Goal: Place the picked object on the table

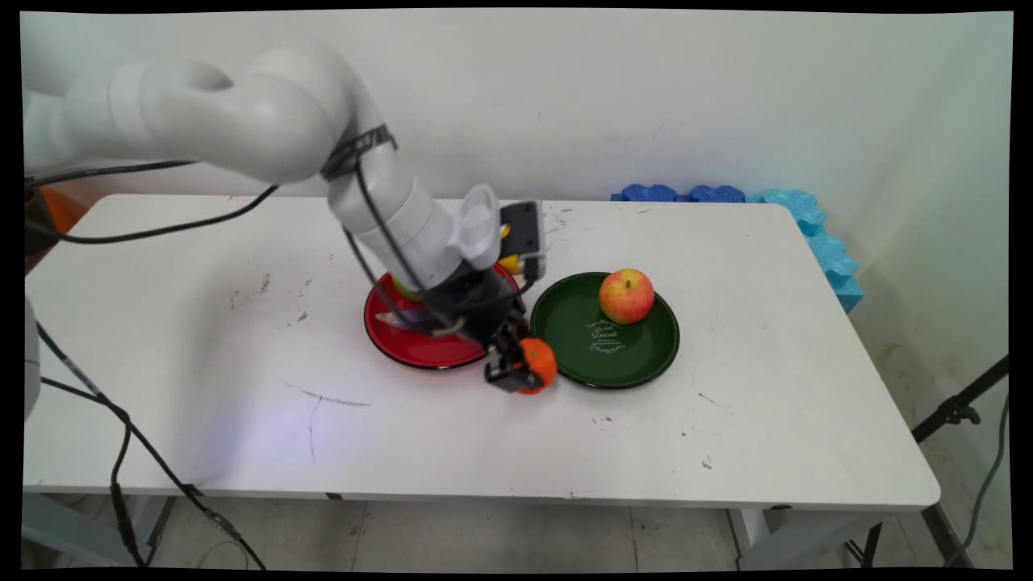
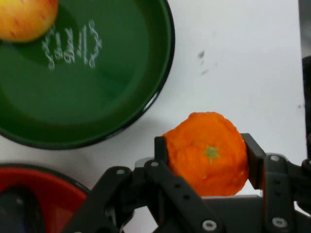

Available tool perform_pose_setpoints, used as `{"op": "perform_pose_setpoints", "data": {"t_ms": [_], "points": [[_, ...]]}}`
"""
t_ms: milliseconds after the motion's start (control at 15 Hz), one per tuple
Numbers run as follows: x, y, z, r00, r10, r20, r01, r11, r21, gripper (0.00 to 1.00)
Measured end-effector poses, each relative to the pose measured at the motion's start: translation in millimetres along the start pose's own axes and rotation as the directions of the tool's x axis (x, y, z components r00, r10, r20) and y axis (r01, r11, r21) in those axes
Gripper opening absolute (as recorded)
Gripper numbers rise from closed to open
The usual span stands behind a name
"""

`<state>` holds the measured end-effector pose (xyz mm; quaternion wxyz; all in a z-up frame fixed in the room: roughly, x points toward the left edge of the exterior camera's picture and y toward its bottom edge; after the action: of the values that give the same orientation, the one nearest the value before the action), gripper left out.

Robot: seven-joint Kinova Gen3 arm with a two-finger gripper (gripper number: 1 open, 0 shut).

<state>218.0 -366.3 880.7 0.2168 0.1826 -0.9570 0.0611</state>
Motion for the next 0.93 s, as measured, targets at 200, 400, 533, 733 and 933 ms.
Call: {"op": "perform_pose_setpoints", "data": {"t_ms": [200,400,533,733,933], "points": [[-17.6,1.5,21.7,1.0,-0.003,0.005,0.003,1.0,0.005,0.0],[-26.2,-1.2,42.0,1.0,-0.011,-0.003,0.011,1.0,0.009,0.0],[-29.8,-3.9,53.7,1.0,-0.014,-0.01,0.014,1.0,0.012,0.0],[-33.6,-8.7,69.7,1.0,-0.022,-0.021,0.022,1.0,0.022,0.0],[-37.0,-10.9,79.8,0.999,-0.028,-0.031,0.029,0.999,0.028,0.0]]}}
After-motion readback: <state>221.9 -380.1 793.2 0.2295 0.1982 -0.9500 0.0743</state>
